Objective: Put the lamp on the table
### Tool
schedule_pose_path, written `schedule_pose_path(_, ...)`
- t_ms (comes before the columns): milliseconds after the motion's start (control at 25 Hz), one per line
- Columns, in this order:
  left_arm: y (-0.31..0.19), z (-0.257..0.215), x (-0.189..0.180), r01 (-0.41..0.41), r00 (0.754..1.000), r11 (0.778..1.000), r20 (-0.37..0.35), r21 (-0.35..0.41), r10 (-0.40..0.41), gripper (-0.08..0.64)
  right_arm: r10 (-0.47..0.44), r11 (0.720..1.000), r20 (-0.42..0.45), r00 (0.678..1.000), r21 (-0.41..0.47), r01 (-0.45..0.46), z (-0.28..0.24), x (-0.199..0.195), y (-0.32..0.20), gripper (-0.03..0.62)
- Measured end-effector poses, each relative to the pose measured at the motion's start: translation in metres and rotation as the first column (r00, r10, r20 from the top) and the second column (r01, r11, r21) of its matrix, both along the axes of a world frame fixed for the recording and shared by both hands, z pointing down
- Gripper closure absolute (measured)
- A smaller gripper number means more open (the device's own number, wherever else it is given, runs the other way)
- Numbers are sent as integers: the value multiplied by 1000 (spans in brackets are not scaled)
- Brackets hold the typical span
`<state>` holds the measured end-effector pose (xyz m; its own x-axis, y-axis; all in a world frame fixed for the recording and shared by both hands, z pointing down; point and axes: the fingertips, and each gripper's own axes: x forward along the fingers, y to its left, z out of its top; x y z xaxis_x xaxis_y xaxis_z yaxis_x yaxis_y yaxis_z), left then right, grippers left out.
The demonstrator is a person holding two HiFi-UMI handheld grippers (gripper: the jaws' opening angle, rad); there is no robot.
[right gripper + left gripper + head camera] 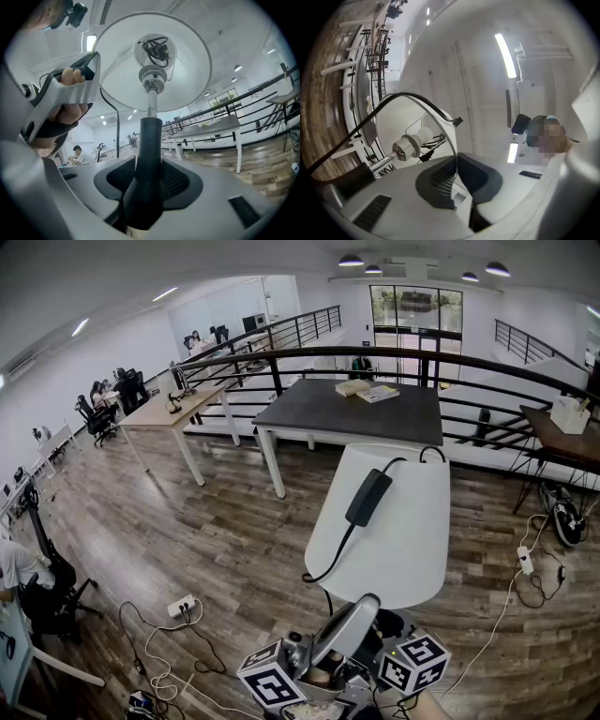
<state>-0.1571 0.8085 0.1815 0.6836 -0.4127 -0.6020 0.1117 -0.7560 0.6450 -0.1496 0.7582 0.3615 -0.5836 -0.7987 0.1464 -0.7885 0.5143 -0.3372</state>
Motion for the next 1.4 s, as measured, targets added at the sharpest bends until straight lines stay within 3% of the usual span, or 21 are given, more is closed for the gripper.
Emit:
schedule_pose_path(720,-2,2,-3,-13,1000,1000,2,6,13,538,16,1000,9,1000,-2,-16,3,-6,-4,399)
schedule_pose_path(1400,-23,15,33,44,999,999,2,8,-44,537,-38,999,-13,999,-11,37,16,36,-24,400)
